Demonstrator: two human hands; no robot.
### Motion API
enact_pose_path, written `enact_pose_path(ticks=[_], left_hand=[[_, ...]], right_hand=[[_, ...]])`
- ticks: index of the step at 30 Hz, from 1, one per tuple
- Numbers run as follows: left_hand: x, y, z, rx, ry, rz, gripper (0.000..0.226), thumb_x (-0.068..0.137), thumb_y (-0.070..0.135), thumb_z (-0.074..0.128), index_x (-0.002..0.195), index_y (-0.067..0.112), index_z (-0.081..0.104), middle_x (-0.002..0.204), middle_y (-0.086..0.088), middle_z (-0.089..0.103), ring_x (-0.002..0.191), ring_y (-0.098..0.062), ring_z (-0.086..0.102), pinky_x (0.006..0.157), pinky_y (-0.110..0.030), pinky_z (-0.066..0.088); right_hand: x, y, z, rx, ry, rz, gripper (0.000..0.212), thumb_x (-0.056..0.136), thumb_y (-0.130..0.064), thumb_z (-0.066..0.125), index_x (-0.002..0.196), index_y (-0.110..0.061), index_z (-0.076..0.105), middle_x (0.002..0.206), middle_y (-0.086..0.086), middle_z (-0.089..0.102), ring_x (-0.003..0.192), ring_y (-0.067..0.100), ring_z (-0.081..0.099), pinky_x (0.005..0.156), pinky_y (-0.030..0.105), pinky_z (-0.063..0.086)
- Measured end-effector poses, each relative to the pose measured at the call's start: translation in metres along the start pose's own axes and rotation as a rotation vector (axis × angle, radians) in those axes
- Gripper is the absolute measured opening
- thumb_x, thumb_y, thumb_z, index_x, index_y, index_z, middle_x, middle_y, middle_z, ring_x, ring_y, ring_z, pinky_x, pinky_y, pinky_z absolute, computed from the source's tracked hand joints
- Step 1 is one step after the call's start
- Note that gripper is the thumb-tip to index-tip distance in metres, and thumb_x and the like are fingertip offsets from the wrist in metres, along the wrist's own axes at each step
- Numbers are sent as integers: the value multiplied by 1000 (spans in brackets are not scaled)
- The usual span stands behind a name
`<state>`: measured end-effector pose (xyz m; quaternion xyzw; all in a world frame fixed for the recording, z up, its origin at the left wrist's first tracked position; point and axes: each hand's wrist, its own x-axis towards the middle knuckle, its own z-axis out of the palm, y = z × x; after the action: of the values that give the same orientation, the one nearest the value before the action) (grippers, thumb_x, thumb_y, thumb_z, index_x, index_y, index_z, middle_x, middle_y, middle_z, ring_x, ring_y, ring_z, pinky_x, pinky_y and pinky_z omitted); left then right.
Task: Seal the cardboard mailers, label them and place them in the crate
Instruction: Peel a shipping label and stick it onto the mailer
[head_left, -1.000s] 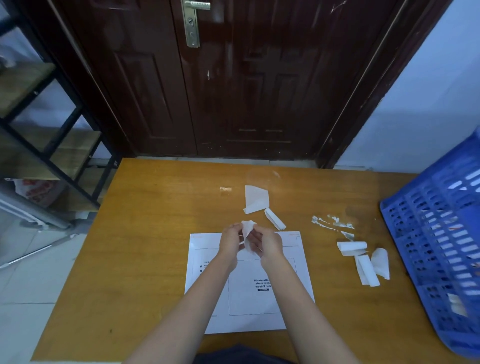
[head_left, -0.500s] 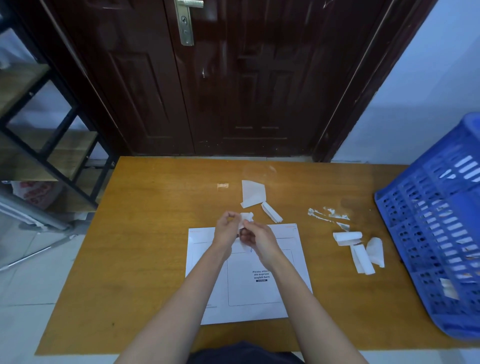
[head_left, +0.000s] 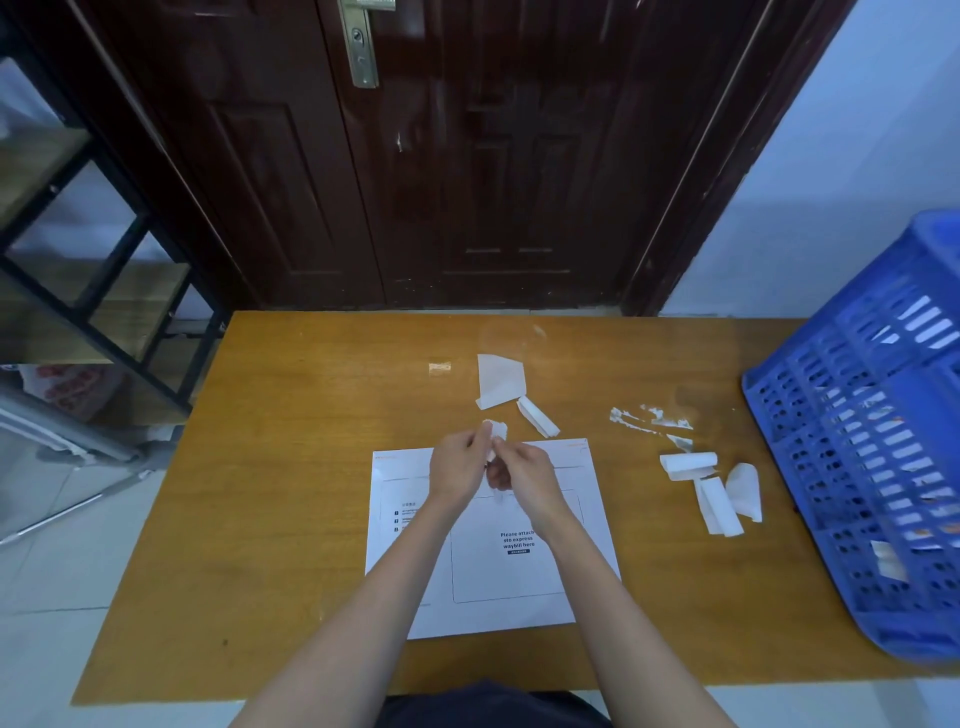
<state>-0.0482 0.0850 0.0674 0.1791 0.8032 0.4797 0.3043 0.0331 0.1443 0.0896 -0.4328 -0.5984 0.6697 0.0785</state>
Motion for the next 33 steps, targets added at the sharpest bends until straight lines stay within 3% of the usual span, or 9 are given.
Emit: enact_pose_path(ticks=[5, 8, 13, 19, 22, 24, 28, 30, 33], left_hand=[[-2, 8, -6, -455, -96, -264, 39, 99, 34, 50, 67, 11, 52, 53, -3, 39, 46, -13, 33, 49, -19, 31], [-6, 10, -7, -541, -198, -250, 40, 100, 35, 46, 78, 6, 62, 53, -6, 52, 45, -14, 40, 49, -18, 34], [-9, 12, -2, -303, -199, -138, 38, 99, 39, 47, 81, 10, 64, 62, 1, 55, 44, -7, 38, 49, -17, 33], [-11, 19, -2, -266, -299, -204, 32, 100, 23, 36, 75, 10, 53, 60, 0, 50, 53, -12, 40, 53, -22, 32], [-11, 22, 5, -215, -230, -291, 32, 97, 28, 32, 81, 10, 54, 76, -6, 58, 62, -16, 48, 59, -27, 35], [-10, 22, 12, -106, -102, -240, 41, 99, 40, 32, 78, 17, 59, 81, -4, 63, 71, -20, 53, 62, -29, 38], [-7, 18, 21, -102, 90, -166, 40, 99, 29, 40, 63, 14, 47, 62, -2, 50, 69, -25, 46, 65, -33, 36], [-4, 15, 21, -200, 106, -207, 38, 99, 27, 42, 64, 13, 45, 62, -5, 48, 66, -25, 45, 62, -34, 36], [-4, 13, 21, -248, 107, -231, 37, 99, 26, 42, 67, 11, 48, 63, -6, 48, 61, -23, 43, 52, -28, 35]], right_hand=[[3, -1, -3, 352, -116, 79, 31, 100, -20, 46, 73, -6, 55, 54, 0, 43, 56, 16, 40, 61, 23, 41], [5, -1, -4, 558, -122, 202, 25, 99, -22, 48, 92, -1, 61, 51, 0, 37, 53, 16, 36, 60, 24, 38], [10, -6, -3, 264, 100, 324, 59, 99, -53, 29, 80, -7, 60, 65, 5, 58, 55, 14, 52, 60, 24, 44], [19, -3, 7, 74, 313, 159, 36, 97, -40, 45, 75, -13, 57, 76, 4, 59, 74, 22, 56, 67, 31, 41], [18, 2, 12, -67, 389, 101, 34, 97, -42, 43, 87, -13, 56, 82, 3, 63, 82, 22, 59, 71, 30, 41], [15, 4, 15, -111, 393, 40, 35, 98, -42, 41, 90, -13, 58, 81, 2, 65, 80, 20, 61, 68, 28, 40], [16, 6, 21, 70, 349, 30, 28, 97, -40, 46, 88, -16, 59, 81, 2, 65, 84, 22, 63, 76, 36, 50], [18, 6, 22, 151, 351, 60, 26, 96, -40, 49, 79, -21, 55, 82, 5, 66, 85, 28, 65, 79, 44, 53], [19, 8, 21, 165, 380, 77, 27, 95, -40, 51, 74, -22, 52, 80, 6, 65, 79, 27, 63, 72, 41, 51]])
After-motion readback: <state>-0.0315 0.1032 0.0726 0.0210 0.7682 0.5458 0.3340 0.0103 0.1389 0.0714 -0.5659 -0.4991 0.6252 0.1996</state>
